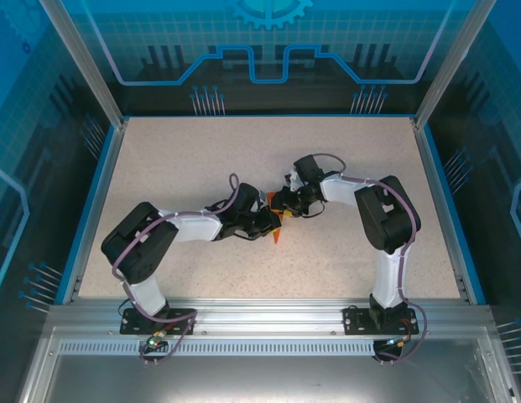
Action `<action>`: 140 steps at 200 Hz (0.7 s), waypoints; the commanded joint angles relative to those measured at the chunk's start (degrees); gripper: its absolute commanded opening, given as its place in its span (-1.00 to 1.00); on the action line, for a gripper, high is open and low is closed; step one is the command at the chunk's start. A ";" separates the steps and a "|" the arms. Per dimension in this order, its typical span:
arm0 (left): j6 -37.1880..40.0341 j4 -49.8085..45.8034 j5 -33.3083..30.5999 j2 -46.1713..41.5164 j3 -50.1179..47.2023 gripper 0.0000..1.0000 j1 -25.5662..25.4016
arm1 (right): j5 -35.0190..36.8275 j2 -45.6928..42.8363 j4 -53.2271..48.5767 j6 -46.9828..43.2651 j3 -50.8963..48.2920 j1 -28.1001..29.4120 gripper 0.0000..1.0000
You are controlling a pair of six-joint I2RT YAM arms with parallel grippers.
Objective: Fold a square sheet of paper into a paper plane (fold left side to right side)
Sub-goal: Fold the wing for the fifth time at the center of the table.
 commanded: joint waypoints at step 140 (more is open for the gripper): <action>10.83 -22.17 -7.94 9.82 10.01 -0.73 -2.51 | 1.94 1.05 -2.53 0.25 -0.14 1.16 -0.17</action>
